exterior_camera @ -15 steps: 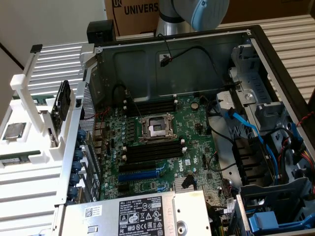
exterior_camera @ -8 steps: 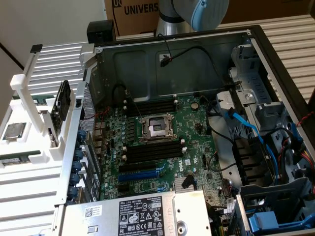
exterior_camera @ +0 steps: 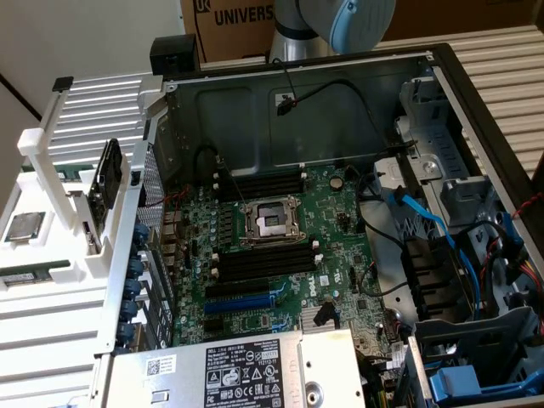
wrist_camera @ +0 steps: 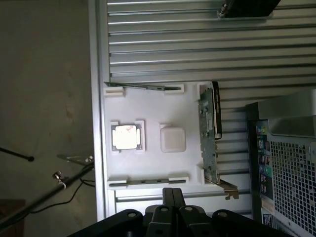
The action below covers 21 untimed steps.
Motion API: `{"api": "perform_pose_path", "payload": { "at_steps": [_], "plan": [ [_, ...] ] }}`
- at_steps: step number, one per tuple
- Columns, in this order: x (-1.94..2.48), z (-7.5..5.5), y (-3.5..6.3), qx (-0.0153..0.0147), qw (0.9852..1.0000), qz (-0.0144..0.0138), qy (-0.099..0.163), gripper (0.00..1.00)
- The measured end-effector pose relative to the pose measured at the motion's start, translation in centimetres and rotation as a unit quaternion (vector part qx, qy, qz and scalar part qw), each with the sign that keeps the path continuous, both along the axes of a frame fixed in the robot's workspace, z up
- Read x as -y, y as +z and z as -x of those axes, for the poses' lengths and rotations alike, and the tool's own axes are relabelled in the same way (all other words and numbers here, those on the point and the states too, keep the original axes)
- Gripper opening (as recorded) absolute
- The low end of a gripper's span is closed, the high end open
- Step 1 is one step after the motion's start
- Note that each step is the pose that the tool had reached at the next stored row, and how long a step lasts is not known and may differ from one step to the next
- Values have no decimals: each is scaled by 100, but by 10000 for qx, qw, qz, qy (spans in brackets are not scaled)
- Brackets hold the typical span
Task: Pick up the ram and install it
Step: 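Insert the ram into the slot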
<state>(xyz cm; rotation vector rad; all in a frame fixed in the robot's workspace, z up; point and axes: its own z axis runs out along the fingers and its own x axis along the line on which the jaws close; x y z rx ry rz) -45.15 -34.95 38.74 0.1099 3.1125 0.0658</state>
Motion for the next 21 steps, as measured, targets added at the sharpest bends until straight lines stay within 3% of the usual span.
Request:
{"api": "perform_pose_path", "payload": {
  "at_steps": [3,5,6,12,14,15,18,21],
  "plan": [
    [0,0,0,-1,10000,-1,36,10],
    [-1,1,-2,0,9998,-1,214,10],
    [0,1,-3,0,9992,-1,400,10],
    [0,0,-5,10,9955,-2,944,10],
    [0,0,-5,10,9936,-2,1130,10],
    [0,0,-5,11,9902,-19,1395,10],
    [-1,0,-4,12,9862,-31,1656,10],
    [0,1,-6,13,9813,-32,1926,10]
  ]
}}
